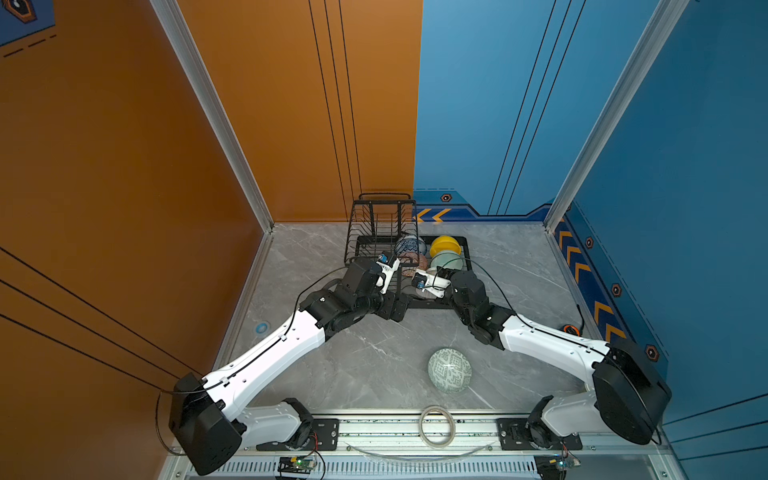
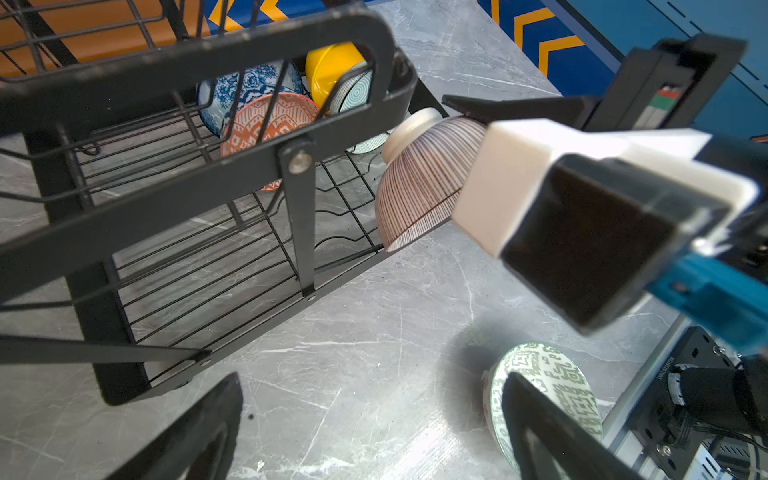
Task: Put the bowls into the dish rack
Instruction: 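Close the right gripper on the pink striped bowl rim beside the left gripper, then lower the pink striped bowl into the lower rack tier with the right gripper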
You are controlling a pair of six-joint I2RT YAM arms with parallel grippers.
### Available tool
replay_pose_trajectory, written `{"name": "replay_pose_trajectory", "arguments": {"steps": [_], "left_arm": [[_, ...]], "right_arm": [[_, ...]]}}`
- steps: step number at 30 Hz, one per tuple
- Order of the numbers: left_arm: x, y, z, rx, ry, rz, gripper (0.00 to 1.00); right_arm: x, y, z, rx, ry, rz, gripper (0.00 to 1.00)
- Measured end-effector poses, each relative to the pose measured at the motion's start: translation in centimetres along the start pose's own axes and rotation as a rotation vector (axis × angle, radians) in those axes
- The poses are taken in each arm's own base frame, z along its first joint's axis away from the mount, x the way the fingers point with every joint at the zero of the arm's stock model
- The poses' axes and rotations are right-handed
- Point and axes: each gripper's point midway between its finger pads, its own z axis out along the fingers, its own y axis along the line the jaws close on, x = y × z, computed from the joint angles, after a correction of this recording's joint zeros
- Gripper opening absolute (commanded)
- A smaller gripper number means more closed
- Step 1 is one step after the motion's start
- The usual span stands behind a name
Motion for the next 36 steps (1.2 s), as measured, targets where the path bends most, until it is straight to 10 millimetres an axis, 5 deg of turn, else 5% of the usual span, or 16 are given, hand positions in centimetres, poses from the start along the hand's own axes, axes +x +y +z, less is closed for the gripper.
{"name": "replay_pose_trajectory", "arguments": {"steps": [11,23,36], "left_arm": [[-0.1,0.7,-0.8,0.000,-0.018,-0.016,0.98],[-0.4,1.2,-1.1,-0.001,-0.028,-0.031,0.98],[-0.3,1.7,-1.5,-0.011,-0.031,-0.040,0.98]], "right_arm": [[1.9,-0.3,2.2,0.052,0.050,-0.126,0.00],[4.6,2.8,5.1,0.000,0.136,-0.198,0.00],[4.6,3.2,8.8,0.011,0.158,-0.199,0.00]]}}
